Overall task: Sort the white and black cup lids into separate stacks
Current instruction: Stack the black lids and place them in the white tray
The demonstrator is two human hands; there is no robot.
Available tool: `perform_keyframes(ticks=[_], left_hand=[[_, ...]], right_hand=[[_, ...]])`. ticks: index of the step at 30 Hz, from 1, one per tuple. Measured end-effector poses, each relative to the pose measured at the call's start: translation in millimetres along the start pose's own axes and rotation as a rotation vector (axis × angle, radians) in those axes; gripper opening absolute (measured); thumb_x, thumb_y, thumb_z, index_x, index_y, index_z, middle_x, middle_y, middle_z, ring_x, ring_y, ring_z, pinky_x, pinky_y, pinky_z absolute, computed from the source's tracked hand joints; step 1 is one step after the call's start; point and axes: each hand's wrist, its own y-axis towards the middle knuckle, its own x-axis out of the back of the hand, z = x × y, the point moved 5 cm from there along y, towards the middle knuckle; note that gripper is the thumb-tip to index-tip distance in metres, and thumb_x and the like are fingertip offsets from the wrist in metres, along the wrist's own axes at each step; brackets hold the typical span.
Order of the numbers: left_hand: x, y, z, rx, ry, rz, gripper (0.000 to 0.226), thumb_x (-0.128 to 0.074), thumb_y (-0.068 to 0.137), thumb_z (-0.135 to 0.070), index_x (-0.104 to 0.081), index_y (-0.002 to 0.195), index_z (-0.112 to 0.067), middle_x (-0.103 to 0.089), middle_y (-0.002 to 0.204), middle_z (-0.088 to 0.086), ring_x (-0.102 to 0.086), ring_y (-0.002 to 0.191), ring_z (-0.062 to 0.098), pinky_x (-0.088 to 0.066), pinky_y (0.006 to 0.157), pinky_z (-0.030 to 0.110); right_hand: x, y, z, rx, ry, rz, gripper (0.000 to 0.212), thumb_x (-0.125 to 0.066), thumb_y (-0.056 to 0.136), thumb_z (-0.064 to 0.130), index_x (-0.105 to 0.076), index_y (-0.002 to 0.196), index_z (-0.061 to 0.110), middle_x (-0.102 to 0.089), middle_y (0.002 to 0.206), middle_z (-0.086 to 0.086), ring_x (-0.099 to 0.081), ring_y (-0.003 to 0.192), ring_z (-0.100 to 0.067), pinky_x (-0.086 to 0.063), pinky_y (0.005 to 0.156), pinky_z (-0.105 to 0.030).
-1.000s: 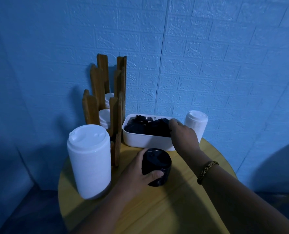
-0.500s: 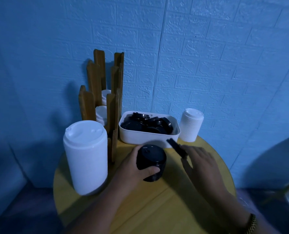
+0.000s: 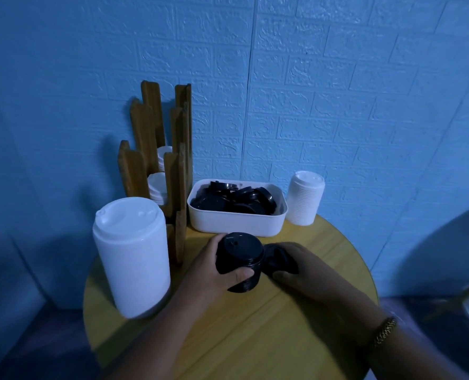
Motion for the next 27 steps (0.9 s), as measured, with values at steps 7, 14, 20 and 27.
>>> perform_keyframes(ticks=[7,14,20,27], left_hand=[[0.1,0.4,0.5,0.003,0.005,0.008,0.1,-0.076,0.056,-0.076,-0.04,0.144,-0.043,-0.054,0.135,-0.027,-0.045,0.12,-0.018,-0.041,0.088,0.009],[-3.1,2.3,3.4,0.048,0.002,0.034,0.08,-0.088,0.073,-0.05,-0.038,0.136,-0.053,-0.053,0.128,-0.03,-0.048,0.115,-0.016,-0.045,0.086,0.013],[-2.1,4.0,0.1,0.043,0.024,0.049,0.09,-0.086,0.08,-0.036,-0.03,0.15,-0.045,-0.049,0.132,-0.022,-0.048,0.128,0.007,-0.048,0.095,0.023],[-3.5,6.8,8.6,0.038,0.065,0.122,0.103,-0.087,0.063,-0.054,-0.024,0.145,-0.048,-0.046,0.142,-0.02,-0.047,0.133,0.008,-0.049,0.108,0.036]], right_hand=[[-6.7,5.5,0.0,-0.02,-0.12,0.059,0.095,-0.063,0.08,0.068,-0.017,0.156,0.033,-0.023,0.158,0.004,-0.03,0.142,-0.021,-0.035,0.114,-0.044],[37.5,-4.8,45.8,0.122,0.188,-0.409,0.074,-0.069,0.076,0.067,-0.046,0.14,0.038,-0.047,0.127,0.009,-0.048,0.115,-0.009,-0.045,0.098,-0.03],[2.7,20.0,92.1,0.292,-0.144,-0.008,0.072,-0.061,0.084,0.067,-0.03,0.147,0.051,-0.035,0.138,0.007,-0.029,0.13,-0.017,-0.033,0.11,-0.039],[4.0,27.9,93.3,0.339,0.132,0.194,0.063,-0.076,0.082,0.037,-0.045,0.137,0.044,-0.045,0.134,0.016,-0.044,0.123,-0.002,-0.045,0.104,-0.031]])
